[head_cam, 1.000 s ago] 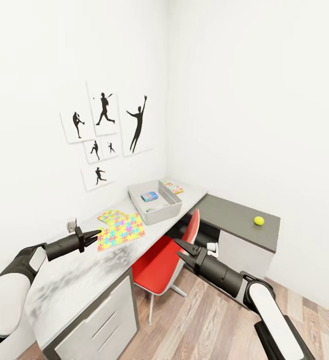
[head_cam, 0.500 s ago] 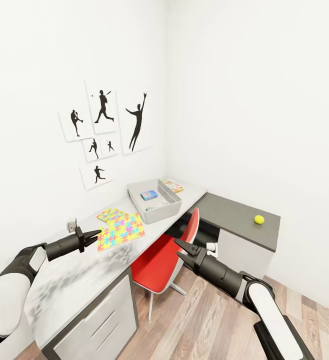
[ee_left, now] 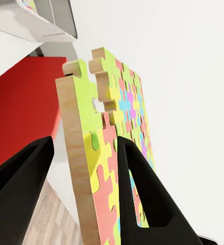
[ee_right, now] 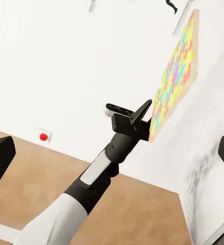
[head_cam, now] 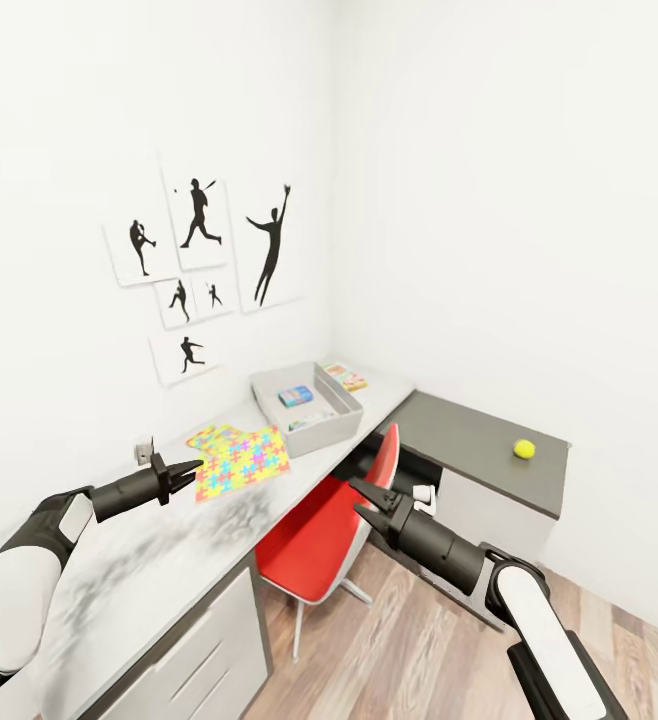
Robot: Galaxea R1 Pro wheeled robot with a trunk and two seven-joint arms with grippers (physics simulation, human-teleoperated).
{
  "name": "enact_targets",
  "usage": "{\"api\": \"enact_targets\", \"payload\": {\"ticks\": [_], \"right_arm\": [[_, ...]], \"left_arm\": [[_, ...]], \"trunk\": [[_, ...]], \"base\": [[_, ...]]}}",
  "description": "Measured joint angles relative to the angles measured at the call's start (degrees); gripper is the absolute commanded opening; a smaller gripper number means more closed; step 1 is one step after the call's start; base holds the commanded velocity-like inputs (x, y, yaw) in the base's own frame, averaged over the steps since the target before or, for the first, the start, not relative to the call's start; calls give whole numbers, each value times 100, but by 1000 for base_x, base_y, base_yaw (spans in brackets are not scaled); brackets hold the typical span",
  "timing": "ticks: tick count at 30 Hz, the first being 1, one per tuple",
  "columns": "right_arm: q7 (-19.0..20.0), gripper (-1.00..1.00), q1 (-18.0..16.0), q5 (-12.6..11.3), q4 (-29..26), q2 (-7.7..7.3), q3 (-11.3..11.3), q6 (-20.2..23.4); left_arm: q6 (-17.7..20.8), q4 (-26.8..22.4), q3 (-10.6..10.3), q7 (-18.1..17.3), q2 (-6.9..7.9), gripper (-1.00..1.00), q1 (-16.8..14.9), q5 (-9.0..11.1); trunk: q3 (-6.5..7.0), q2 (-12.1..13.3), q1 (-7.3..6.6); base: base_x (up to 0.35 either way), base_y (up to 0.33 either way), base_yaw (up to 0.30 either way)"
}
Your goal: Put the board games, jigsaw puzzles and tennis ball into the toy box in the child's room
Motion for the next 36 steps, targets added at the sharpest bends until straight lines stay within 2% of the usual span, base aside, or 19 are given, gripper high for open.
{"api": "enact_targets", "payload": {"ticks": [18, 36], "right_arm": [[0, 100, 0, 1, 34, -9, -9, 0], [2, 100, 1, 4, 34, -37, 21, -119]], "left_arm": [[-2, 0, 0, 7, 0, -100, 0, 1], [-11, 1, -1, 9, -1, -100, -1, -3]], "trunk": [[0, 0, 0], [0, 0, 0]], "base": [[74, -79, 256], [184, -179, 16]]}}
